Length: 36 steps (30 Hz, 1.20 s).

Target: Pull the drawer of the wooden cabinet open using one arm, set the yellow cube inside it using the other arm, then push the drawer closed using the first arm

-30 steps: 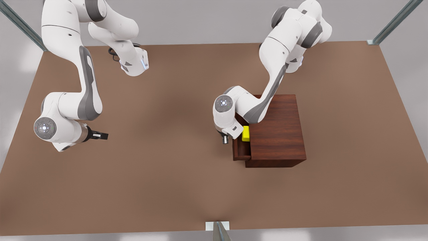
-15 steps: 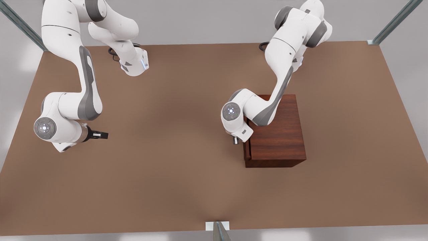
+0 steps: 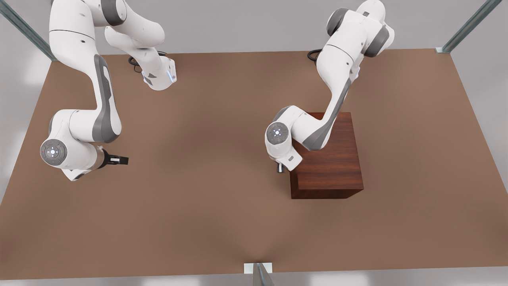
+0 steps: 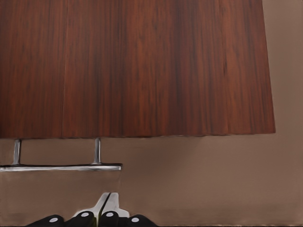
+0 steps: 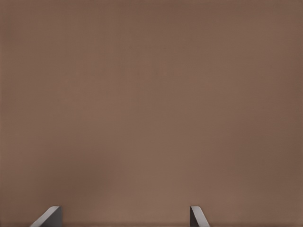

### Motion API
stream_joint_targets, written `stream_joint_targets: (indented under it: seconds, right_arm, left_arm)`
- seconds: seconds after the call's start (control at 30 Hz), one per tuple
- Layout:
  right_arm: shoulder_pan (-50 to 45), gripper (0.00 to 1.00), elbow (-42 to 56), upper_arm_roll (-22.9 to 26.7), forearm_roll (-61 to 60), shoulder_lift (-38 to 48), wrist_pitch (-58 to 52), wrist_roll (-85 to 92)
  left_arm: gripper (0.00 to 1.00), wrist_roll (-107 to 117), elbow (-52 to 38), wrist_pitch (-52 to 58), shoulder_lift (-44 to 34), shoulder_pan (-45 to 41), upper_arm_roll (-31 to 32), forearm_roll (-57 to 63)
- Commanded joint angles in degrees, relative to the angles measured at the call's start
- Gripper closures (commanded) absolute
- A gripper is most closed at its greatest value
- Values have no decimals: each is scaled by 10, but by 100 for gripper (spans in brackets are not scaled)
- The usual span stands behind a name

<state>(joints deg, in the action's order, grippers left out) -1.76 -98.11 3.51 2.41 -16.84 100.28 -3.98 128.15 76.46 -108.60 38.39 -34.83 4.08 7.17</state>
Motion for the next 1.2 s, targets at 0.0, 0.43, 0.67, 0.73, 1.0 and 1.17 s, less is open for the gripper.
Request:
stream_joint_targets:
  seconds: [0.0, 0.43, 0.67, 0.73, 1.0, 1.17]
  right_arm:
    - [0, 0, 0, 0, 0, 1, -1, 8]
    - [0, 0, 1, 0, 0, 1, -1, 8]
    - [2, 0, 2, 0, 0, 1, -4, 9]
    - [3, 0, 5, 0, 0, 1, -6, 9]
    - [4, 0, 10, 1, 0, 1, -7, 10]
    - [4, 0, 10, 1, 0, -1, -7, 10]
  left_arm:
    - [5, -4, -8, -2, -1, -12, 1, -14]
    - [0, -1267, 19, 209, -225, 281, -7, -91]
    - [0, -1309, 60, 127, -243, 323, -9, -112]
    - [0, -1309, 62, 127, -243, 323, -9, -112]
    - [0, -1307, 64, 128, -243, 322, -8, -110]
    - [0, -1307, 65, 128, -242, 322, -7, -109]
